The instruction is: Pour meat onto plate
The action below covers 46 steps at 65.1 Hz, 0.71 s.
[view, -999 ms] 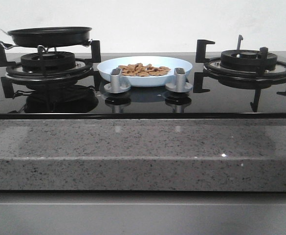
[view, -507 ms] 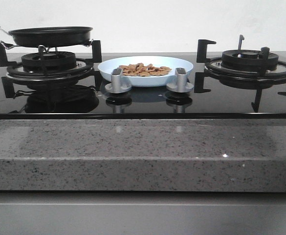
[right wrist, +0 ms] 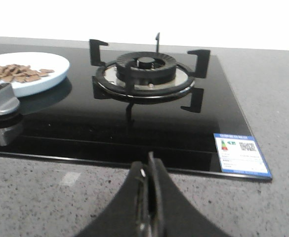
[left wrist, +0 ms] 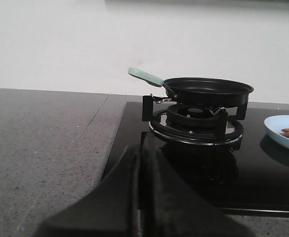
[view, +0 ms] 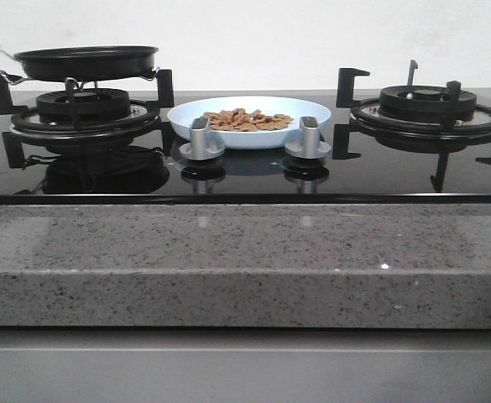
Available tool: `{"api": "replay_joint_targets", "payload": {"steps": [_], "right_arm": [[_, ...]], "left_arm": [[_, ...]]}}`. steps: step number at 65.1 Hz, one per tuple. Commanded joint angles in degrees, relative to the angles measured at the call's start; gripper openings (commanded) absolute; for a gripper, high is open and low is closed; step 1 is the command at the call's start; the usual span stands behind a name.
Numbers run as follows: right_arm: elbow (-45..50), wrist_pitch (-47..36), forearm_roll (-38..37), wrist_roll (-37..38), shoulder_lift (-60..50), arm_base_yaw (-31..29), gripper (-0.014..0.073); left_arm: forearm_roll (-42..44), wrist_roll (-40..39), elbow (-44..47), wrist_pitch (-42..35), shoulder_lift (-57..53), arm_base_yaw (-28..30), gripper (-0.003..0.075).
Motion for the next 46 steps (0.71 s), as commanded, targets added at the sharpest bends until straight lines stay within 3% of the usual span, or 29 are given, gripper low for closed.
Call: {"api": "replay_joint_targets", "payload": {"steps": [1,19,46], "right_arm": [[0.5,-6.6,0.6,-0.4,-2.2,0.1,-0.0071],[4.3,-13.8,1.3,-0.4,-4.3,1.1,-0.0071],[4.3,-13.8,1.3,-0.4,-4.2,1.9,-0.0071]], "left_arm": [[-0.5,0.0,0.4,-4.9,-1.0,0.1,-0.002],[-0.5,0.0,0.4,-4.9,-0.9,0.1,-0.002],[-0.5,0.0,0.4,-4.9,-0.9,0.1,-0.002]]}}
